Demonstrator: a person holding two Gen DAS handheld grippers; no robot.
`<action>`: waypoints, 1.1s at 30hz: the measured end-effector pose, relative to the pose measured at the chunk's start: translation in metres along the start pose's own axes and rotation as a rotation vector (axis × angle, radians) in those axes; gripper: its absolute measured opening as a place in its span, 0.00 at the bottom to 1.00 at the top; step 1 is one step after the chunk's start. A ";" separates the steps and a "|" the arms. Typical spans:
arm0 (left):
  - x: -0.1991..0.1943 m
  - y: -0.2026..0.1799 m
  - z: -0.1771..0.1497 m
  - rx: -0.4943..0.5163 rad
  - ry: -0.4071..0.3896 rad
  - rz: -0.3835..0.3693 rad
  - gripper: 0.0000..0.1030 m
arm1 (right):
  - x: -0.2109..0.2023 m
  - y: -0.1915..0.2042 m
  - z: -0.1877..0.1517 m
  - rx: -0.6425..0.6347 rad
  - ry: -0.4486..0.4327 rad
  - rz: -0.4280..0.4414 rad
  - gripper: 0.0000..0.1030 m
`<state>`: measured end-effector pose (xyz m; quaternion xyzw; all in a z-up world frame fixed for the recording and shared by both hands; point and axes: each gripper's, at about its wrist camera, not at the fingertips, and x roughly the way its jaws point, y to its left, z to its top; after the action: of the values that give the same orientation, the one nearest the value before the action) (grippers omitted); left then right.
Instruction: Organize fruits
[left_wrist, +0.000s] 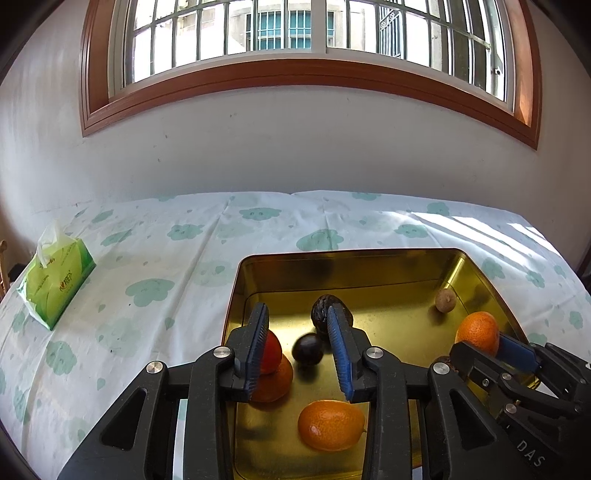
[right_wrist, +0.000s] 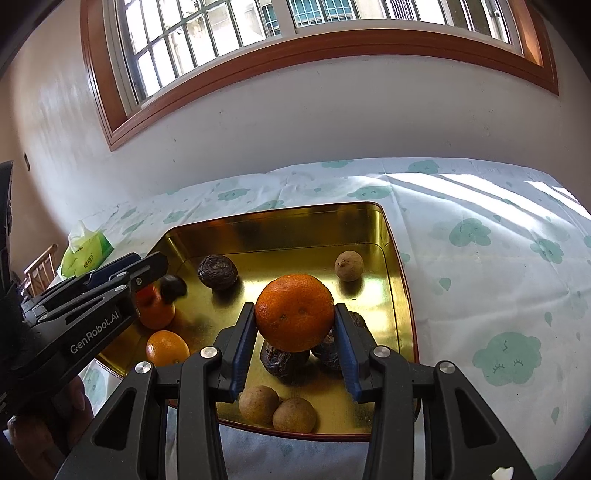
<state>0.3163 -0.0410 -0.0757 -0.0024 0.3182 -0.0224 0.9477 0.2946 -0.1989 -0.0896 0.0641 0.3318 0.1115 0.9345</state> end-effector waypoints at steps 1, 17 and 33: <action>0.000 0.000 0.000 -0.001 -0.003 0.002 0.41 | 0.000 0.000 0.000 -0.002 -0.002 0.001 0.38; 0.009 0.010 -0.002 -0.032 0.000 0.043 0.61 | -0.008 -0.001 0.001 0.008 -0.063 0.006 0.42; -0.025 0.006 -0.011 -0.011 -0.043 0.019 0.77 | -0.037 -0.003 -0.010 0.023 -0.096 -0.014 0.50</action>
<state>0.2904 -0.0338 -0.0696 -0.0050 0.2980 -0.0118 0.9545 0.2606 -0.2103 -0.0754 0.0780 0.2881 0.0979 0.9494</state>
